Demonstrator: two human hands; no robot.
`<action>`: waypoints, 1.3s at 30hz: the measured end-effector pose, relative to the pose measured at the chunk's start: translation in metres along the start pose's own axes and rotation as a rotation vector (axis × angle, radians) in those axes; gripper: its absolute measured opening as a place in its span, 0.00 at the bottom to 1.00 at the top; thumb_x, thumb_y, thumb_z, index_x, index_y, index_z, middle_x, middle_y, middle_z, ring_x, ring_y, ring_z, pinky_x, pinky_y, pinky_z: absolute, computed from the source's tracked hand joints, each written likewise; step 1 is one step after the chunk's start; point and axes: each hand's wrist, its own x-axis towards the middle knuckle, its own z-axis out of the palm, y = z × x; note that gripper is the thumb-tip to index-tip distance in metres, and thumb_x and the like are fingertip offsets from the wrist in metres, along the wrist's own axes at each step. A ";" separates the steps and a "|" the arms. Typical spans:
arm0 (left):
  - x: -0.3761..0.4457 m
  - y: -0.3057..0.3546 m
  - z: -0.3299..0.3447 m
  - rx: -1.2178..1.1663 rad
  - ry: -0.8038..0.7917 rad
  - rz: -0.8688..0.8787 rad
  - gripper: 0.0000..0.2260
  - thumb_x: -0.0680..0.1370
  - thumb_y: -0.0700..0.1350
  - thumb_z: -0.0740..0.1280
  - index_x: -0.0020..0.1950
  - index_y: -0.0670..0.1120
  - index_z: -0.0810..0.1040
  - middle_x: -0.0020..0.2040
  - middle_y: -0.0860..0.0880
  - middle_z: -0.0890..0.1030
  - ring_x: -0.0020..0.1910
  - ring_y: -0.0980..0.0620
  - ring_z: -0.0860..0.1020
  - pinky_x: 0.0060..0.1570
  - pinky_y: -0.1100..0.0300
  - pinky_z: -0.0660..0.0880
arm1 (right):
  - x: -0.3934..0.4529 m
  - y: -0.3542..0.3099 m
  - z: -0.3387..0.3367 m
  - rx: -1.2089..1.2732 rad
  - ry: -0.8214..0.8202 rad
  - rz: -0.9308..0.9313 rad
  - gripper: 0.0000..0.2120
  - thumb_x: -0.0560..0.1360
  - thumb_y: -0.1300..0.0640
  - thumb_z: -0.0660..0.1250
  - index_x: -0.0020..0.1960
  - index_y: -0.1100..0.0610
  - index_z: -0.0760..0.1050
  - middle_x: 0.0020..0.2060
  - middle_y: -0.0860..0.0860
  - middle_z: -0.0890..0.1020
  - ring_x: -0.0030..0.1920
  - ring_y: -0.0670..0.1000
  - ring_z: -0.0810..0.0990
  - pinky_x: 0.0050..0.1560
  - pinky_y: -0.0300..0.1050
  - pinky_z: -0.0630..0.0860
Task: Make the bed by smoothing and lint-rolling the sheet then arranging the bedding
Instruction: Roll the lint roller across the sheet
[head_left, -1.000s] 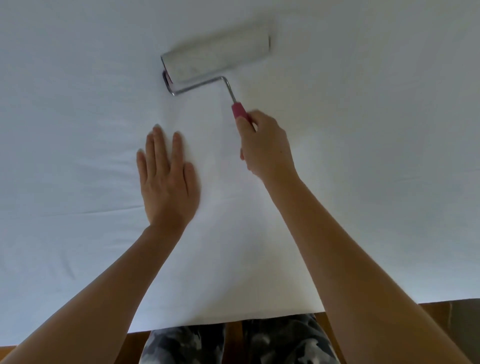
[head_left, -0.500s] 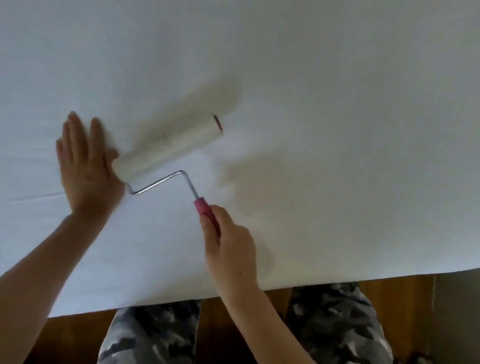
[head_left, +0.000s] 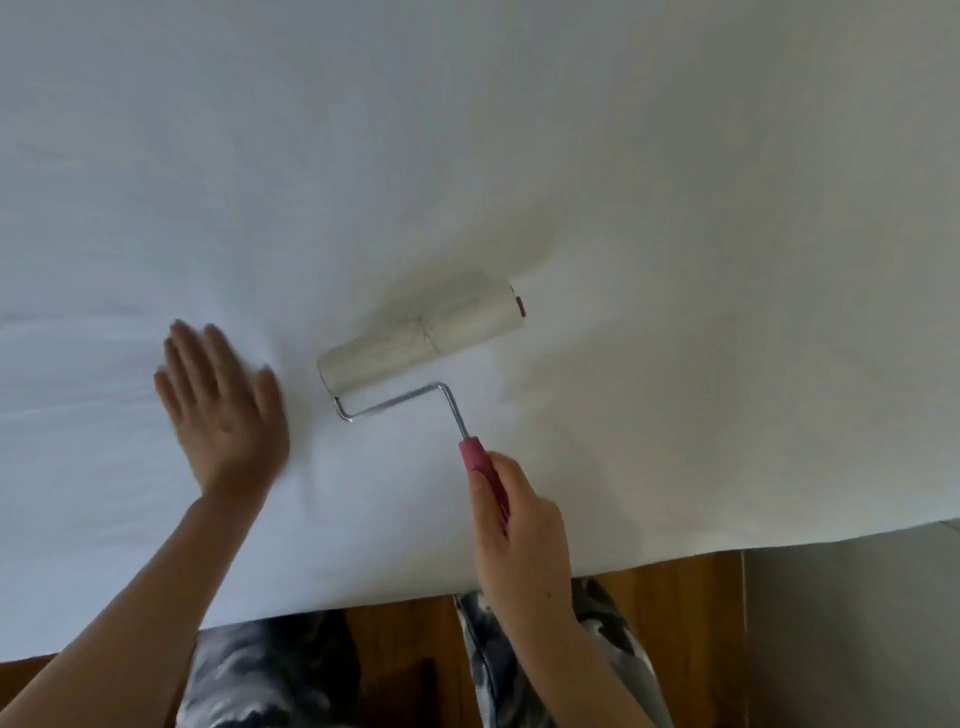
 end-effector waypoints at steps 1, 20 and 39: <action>0.001 0.020 0.003 0.007 -0.005 0.039 0.29 0.83 0.53 0.48 0.77 0.34 0.54 0.77 0.33 0.53 0.77 0.35 0.53 0.75 0.42 0.47 | -0.004 0.008 -0.008 0.015 0.010 0.022 0.36 0.72 0.26 0.43 0.60 0.50 0.74 0.26 0.39 0.71 0.28 0.42 0.75 0.26 0.31 0.68; 0.015 0.086 0.018 -0.008 -0.033 0.103 0.29 0.82 0.52 0.49 0.78 0.37 0.54 0.78 0.37 0.54 0.78 0.40 0.52 0.76 0.46 0.47 | 0.105 -0.035 -0.043 0.088 0.071 0.146 0.11 0.81 0.47 0.56 0.42 0.42 0.71 0.28 0.45 0.75 0.30 0.46 0.75 0.32 0.42 0.69; 0.128 0.094 0.018 -0.001 -0.028 0.163 0.28 0.83 0.52 0.49 0.78 0.38 0.50 0.78 0.37 0.52 0.78 0.41 0.50 0.77 0.47 0.45 | 0.136 -0.047 -0.024 0.015 0.241 0.139 0.11 0.81 0.55 0.58 0.57 0.50 0.78 0.31 0.42 0.75 0.31 0.42 0.73 0.34 0.37 0.67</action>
